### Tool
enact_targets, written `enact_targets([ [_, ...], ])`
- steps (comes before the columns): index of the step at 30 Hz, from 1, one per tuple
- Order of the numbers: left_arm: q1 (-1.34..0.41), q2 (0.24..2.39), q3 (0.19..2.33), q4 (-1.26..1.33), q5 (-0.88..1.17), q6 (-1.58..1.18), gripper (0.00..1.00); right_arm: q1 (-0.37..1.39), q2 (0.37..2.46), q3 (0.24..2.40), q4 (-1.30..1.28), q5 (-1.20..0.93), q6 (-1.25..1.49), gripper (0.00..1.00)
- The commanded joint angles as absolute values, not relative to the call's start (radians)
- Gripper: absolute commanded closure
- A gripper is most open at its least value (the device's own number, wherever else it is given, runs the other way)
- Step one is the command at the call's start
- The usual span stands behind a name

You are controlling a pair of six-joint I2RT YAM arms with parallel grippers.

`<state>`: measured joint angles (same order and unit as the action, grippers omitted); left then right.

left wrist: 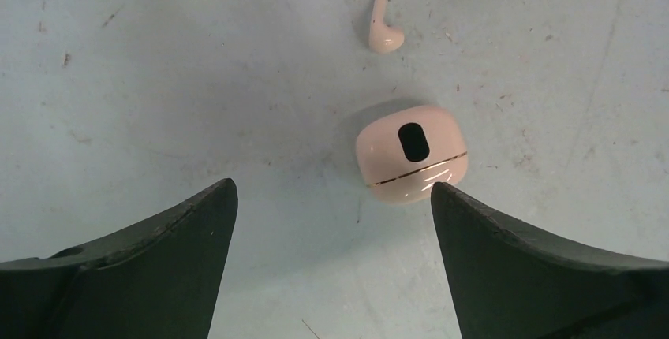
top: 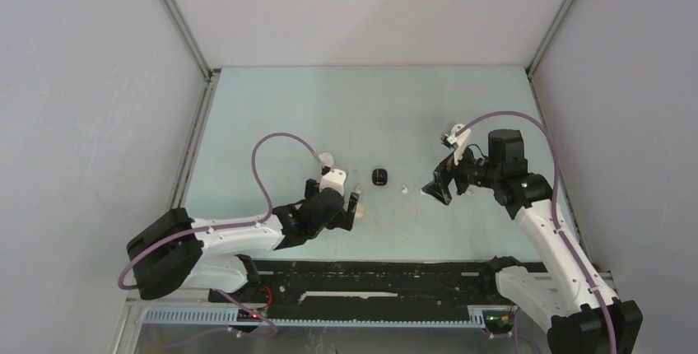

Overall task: Insert the wireless bluetooth earbuds into the charging case
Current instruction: Move the charging case to the center of the board.

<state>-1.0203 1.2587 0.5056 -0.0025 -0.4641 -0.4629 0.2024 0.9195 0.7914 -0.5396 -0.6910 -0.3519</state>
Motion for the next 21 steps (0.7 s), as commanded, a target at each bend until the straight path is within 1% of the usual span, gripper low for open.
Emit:
enact_targets([
  [1, -0.974, 1.245, 0.502, 0.183, -0.408, -0.493, 0.02, 0.195, 0.904, 0.796, -0.532, -0.69, -0.37, 0.1],
  [4, -0.947, 1.269, 0.54, 0.165, -0.387, -0.484, 0.02, 0.194, 0.906, 0.796, -0.534, -0.693, -0.375, 0.1],
  [5, -0.938, 1.281, 0.556, 0.149, -0.386, -0.51, 0.07, 0.194, 0.908, 0.796, -0.534, -0.693, -0.376, 0.1],
  [8, -0.906, 1.321, 0.592, 0.138, -0.326, -0.51, 0.29, 0.195, 0.908, 0.796, -0.537, -0.692, -0.381, 0.1],
  [10, -0.903, 1.354, 0.623, 0.116, -0.311, -0.481, 0.46, 0.194, 0.907, 0.796, -0.539, -0.69, -0.384, 0.1],
  [11, -0.901, 1.375, 0.639, 0.103, -0.309, -0.469, 0.54, 0.194, 0.906, 0.796, -0.538, -0.688, -0.385, 0.1],
  [12, -0.897, 1.396, 0.655, 0.086, -0.299, -0.456, 0.65, 0.194, 0.905, 0.796, -0.539, -0.686, -0.386, 0.1],
  [13, -0.895, 1.418, 0.676, 0.065, -0.297, -0.444, 0.7, 0.194, 0.905, 0.797, -0.541, -0.686, -0.387, 0.1],
  [14, -0.893, 1.441, 0.697, 0.034, -0.303, -0.435, 0.89, 0.193, 0.907, 0.796, -0.541, -0.686, -0.389, 0.1],
  [15, -0.894, 1.462, 0.718, 0.012, -0.317, -0.427, 0.98, 0.192, 0.907, 0.796, -0.543, -0.686, -0.391, 0.1],
  [16, -0.893, 1.481, 0.733, 0.007, -0.329, -0.418, 1.0, 0.192, 0.908, 0.796, -0.545, -0.687, -0.392, 0.1],
  [21, -0.893, 1.544, 0.781, -0.062, -0.334, -0.382, 0.96, 0.192, 0.914, 0.796, -0.549, -0.693, -0.4, 0.1],
])
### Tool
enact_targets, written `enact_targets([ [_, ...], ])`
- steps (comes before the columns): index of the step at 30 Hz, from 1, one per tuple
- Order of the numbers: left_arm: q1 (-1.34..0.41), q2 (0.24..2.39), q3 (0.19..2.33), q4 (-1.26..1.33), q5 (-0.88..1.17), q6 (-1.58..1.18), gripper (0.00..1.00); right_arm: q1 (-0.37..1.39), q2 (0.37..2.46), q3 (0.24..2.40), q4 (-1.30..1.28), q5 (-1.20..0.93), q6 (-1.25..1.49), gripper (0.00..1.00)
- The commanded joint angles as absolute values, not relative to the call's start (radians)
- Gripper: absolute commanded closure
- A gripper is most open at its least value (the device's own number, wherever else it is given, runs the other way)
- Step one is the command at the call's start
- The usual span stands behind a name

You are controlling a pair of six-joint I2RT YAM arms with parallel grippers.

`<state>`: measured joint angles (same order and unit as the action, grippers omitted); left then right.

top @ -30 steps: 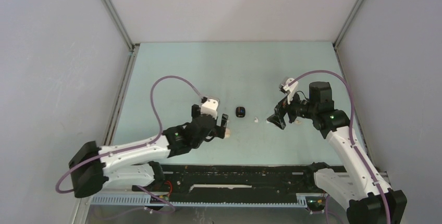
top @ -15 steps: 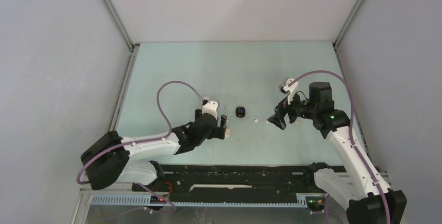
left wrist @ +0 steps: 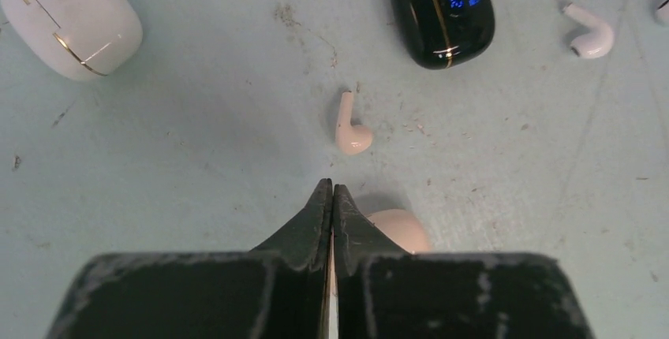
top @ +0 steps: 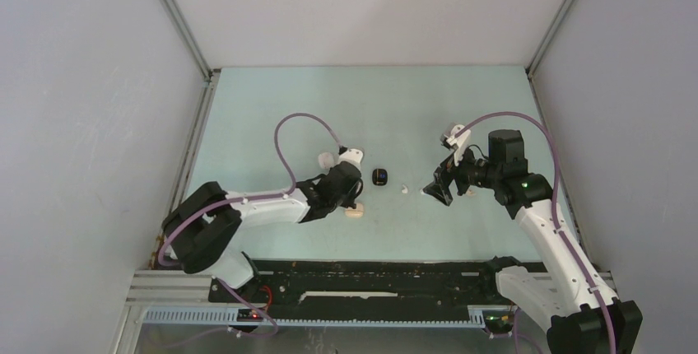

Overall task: Insert the wireless bluetooth earbuds into the charging case
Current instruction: Move the charging case to the center of the board.

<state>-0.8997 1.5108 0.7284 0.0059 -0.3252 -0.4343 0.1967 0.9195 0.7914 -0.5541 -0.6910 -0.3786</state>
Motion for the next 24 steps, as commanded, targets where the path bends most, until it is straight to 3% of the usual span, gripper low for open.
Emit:
enact_targets([
  [1, -0.893, 1.548, 0.782, -0.066, -0.337, -0.375, 0.96, 0.192, 0.915, 0.796, -0.55, -0.694, -0.402, 0.1],
  [24, -1.005, 1.587, 0.837, -0.184, -0.198, -0.281, 0.75, 0.2, 0.935, 0.796, -0.56, -0.703, -0.423, 0.11],
])
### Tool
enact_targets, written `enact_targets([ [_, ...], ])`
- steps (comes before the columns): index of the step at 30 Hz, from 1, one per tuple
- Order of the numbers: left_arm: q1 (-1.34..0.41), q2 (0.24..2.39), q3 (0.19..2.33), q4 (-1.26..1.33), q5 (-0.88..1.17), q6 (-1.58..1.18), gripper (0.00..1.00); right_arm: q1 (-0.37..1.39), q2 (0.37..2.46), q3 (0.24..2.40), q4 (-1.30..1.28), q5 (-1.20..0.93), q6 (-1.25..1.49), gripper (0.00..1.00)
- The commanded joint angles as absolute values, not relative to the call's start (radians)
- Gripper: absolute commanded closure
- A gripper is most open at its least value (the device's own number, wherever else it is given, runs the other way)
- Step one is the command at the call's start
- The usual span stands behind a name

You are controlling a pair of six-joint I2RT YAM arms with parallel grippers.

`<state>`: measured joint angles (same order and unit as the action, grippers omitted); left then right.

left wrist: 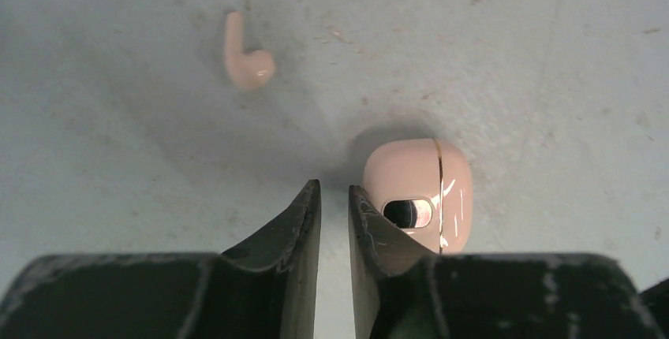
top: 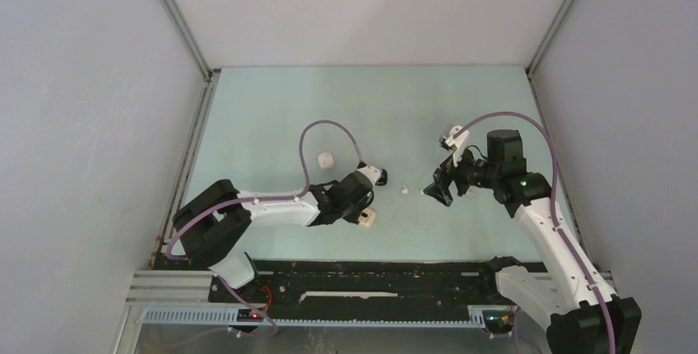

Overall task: Insert the wireless bluetooth earbuds into the charging case
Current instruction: Move the charging case to the center of the board.

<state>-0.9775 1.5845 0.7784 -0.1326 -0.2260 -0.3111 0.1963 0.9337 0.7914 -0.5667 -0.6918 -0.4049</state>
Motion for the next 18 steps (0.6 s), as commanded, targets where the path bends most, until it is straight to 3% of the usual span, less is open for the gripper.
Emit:
enact_targets([
  [1, -1.013, 1.592, 0.844, -0.198, -0.197, -0.281, 0.74, 0.2, 0.934, 0.796, -0.561, -0.703, -0.423, 0.11],
  [18, -1.107, 1.625, 0.93, -0.318, -0.185, -0.258, 0.67, 0.201, 0.932, 0.796, -0.571, -0.71, -0.43, 0.11],
])
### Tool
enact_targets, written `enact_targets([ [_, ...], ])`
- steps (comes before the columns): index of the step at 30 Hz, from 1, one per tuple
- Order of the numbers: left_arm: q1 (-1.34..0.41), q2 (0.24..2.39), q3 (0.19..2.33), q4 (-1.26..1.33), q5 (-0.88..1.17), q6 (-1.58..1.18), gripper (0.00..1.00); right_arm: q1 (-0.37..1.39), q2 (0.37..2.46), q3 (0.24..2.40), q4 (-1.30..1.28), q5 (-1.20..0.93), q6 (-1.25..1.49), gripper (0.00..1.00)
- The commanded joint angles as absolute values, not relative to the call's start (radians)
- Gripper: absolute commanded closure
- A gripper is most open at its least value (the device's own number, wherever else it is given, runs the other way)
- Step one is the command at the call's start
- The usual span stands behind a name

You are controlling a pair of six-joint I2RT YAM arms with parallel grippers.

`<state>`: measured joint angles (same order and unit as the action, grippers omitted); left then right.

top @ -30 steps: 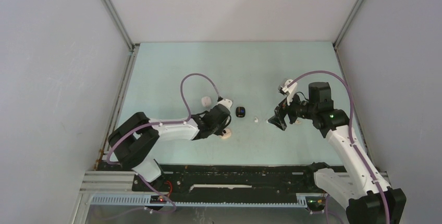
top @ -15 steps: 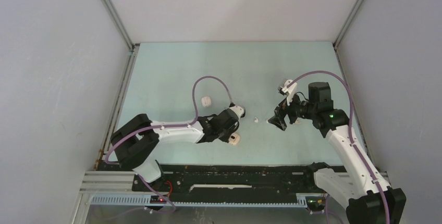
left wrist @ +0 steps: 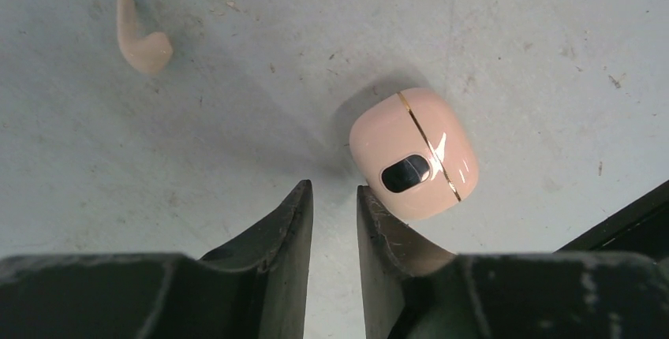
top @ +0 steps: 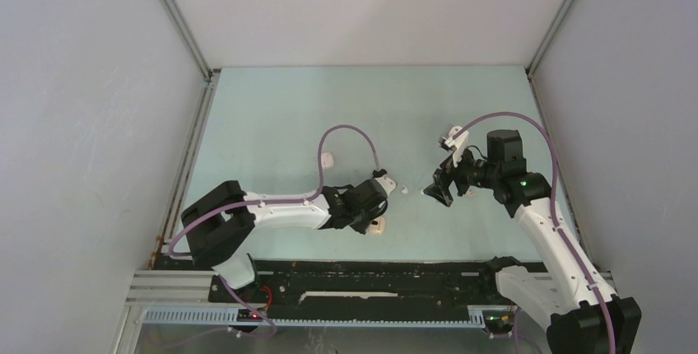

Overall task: Insert the wireless bluetooth earbuds into the charging case
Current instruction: Move the charging case to the center of the board.

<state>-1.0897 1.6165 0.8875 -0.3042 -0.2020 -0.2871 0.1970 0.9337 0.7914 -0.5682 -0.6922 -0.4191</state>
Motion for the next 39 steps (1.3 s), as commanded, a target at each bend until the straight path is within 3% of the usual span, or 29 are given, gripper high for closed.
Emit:
enact_targets([
  [1, -1.111, 1.629, 0.934, -0.316, -0.179, -0.254, 0.66, 0.2, 0.931, 0.796, -0.571, -0.71, -0.43, 0.11],
  [23, -1.167, 1.733, 1.039, -0.241, -0.052, -0.165, 0.52, 0.154, 0.897, 0.796, -0.546, -0.731, -0.372, 0.1],
  [31, -1.166, 1.575, 0.892, -0.228, -0.08, -0.241, 0.46, 0.155, 0.946, 0.796, -0.528, -0.663, -0.326, 0.13],
  [39, -1.129, 1.326, 0.687, -0.137, -0.365, -0.462, 0.35, 0.489, 1.18, 0.818, -0.534, -0.456, -0.329, 0.21],
])
